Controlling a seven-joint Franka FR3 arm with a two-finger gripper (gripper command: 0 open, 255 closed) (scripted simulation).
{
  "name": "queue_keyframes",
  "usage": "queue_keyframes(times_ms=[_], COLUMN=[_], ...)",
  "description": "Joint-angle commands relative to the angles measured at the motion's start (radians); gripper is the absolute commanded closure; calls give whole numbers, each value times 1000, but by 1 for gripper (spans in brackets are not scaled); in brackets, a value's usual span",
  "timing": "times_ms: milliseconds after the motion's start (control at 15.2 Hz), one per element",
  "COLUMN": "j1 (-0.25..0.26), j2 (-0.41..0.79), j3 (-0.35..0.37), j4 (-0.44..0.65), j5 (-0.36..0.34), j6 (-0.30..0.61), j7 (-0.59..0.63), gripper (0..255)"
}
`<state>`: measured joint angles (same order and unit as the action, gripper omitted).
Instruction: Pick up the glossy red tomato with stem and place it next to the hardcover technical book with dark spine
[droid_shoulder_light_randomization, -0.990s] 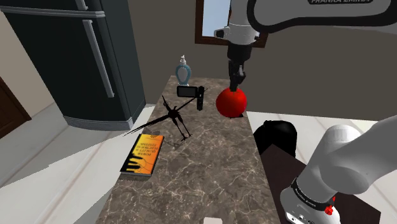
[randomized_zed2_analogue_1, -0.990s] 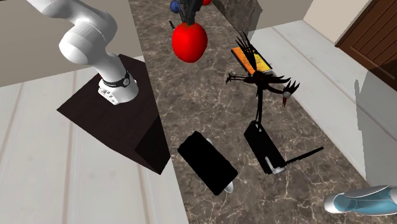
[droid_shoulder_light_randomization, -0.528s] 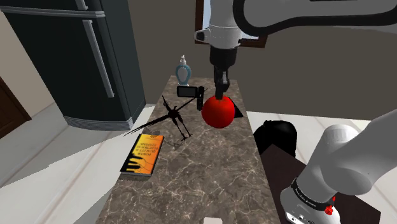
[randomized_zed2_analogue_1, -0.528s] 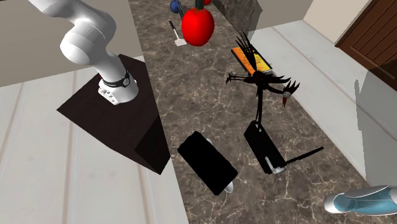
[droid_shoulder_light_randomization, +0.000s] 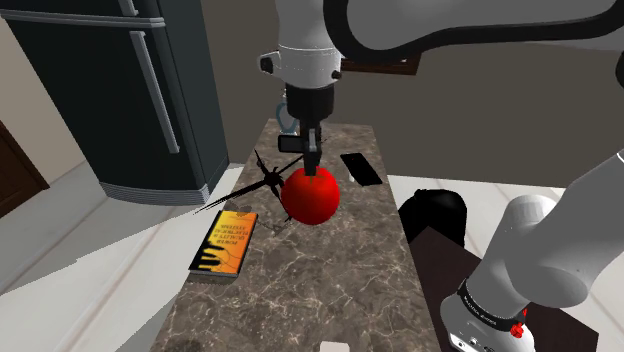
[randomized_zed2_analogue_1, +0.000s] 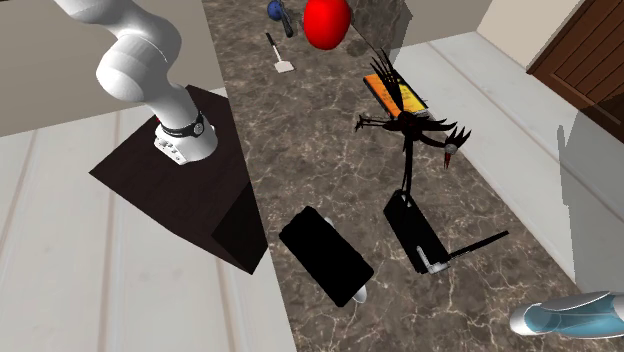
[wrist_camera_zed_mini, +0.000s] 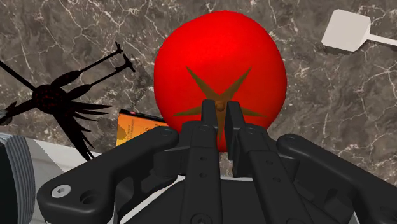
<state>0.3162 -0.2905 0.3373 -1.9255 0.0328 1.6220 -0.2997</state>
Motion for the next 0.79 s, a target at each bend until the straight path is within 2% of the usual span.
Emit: queue_keyframes(times_ms=[0, 726], j1=[7, 11], j2=[10, 2], j3=[15, 21], j4=[-1, -157], j5=[2, 7], j6=[12, 159], j7=[22, 26], gripper=[255, 255])
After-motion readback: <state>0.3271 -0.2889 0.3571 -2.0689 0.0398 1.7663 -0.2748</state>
